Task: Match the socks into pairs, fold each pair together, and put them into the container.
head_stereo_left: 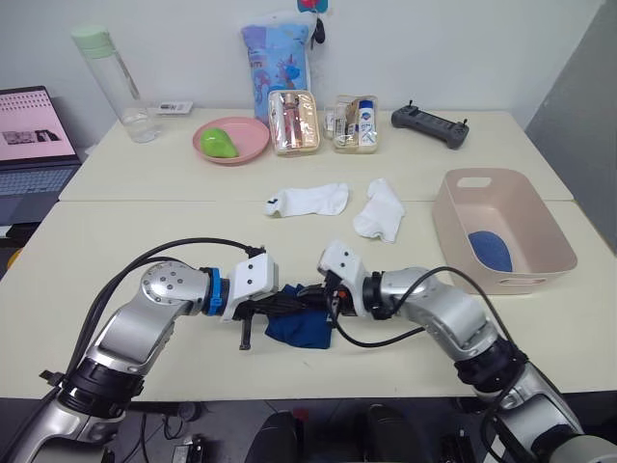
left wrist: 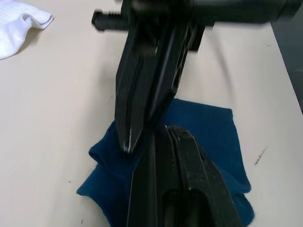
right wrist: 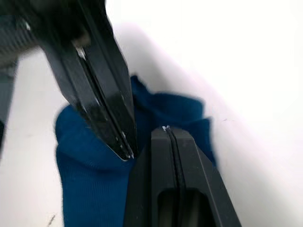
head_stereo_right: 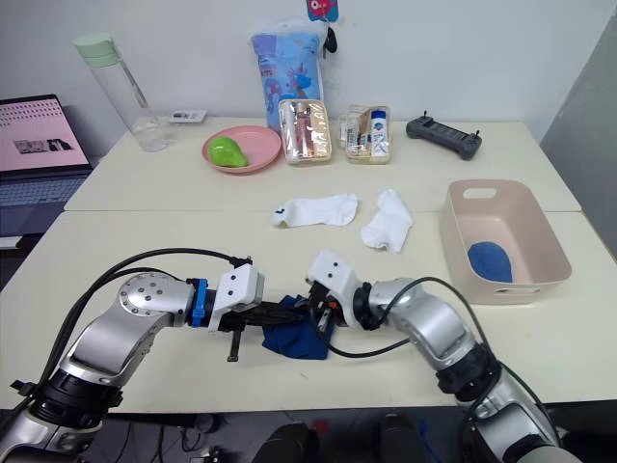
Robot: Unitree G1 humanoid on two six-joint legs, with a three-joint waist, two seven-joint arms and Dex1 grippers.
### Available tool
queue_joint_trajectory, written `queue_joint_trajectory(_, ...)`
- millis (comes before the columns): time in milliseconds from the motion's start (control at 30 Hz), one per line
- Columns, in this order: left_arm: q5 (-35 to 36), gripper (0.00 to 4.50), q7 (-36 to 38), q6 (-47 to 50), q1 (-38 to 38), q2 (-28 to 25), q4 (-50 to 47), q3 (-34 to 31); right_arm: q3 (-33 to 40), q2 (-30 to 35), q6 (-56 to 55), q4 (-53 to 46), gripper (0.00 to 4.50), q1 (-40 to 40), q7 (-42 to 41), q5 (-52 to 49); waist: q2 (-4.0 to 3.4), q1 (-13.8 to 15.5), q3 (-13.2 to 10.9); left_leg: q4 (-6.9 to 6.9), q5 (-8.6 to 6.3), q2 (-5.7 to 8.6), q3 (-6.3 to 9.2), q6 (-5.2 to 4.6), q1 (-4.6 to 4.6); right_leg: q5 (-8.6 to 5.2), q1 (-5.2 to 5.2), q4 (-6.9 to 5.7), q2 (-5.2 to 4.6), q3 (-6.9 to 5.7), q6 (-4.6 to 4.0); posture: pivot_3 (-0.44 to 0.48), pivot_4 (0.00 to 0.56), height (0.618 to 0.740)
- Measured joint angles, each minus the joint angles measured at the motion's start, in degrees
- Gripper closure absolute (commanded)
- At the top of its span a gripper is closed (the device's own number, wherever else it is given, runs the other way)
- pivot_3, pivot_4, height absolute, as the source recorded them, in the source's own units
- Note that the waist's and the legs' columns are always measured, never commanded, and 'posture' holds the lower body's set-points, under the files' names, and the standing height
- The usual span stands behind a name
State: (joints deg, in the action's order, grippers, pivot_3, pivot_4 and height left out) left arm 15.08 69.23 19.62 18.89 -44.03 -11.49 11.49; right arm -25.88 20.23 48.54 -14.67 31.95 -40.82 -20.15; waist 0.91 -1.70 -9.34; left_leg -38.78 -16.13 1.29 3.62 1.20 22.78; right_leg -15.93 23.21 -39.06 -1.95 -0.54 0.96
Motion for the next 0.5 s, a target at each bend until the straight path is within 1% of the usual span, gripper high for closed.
queue_joint_trajectory(167,-0.89,4.50,0.08,0.10,0.07,0.02,1.18,1.62,0.96,2.50,3.33,-2.77,4.47,-0.98,-2.49,-2.11,0.00,-0.05,0.00,0.01,0.00,-0.01,0.01,0.00,0.00,0.00,0.01,0.00,0.01,-0.01,0.00,0.000,0.150,0.733)
queue_joint_trajectory(233,-1.11,4.50,0.00,0.39,-0.10,0.02,2.43,1.73,-0.40,4.38,4.00,-3.71,4.47,-3.37,-3.86,-2.63,0.00,-0.03,0.00,0.01,0.00,-0.01,0.01,0.00,0.02,0.00,0.00,0.03,0.01,0.00,0.00,0.000,0.150,0.733)
queue_joint_trajectory(300,-1.53,4.50,-0.10,1.03,-0.25,0.02,3.76,1.76,-2.84,4.71,4.59,-3.60,4.47,-5.84,-4.50,-2.53,0.00,-0.03,0.00,0.01,0.00,-0.01,0.00,0.00,0.02,0.00,0.01,0.00,0.01,0.01,0.00,0.000,0.150,0.733)
queue_joint_trajectory(367,-2.16,4.50,-0.07,0.83,-0.25,0.03,4.91,1.89,-5.15,4.86,4.44,-3.55,4.47,-6.11,-5.38,-1.93,0.00,-0.17,0.00,0.00,0.00,-0.01,-0.02,0.00,-0.03,0.00,0.00,-0.03,0.01,0.02,0.00,0.000,0.150,0.733)
queue_joint_trajectory(500,-2.82,4.50,-0.02,-0.60,-0.81,0.02,6.80,1.92,-5.97,7.71,2.42,-4.11,4.47,-6.30,-7.07,-1.22,0.01,-0.04,0.01,0.00,0.00,-0.01,0.00,0.00,-0.03,0.00,-0.02,-0.01,0.01,0.00,0.01,0.000,0.150,0.733)
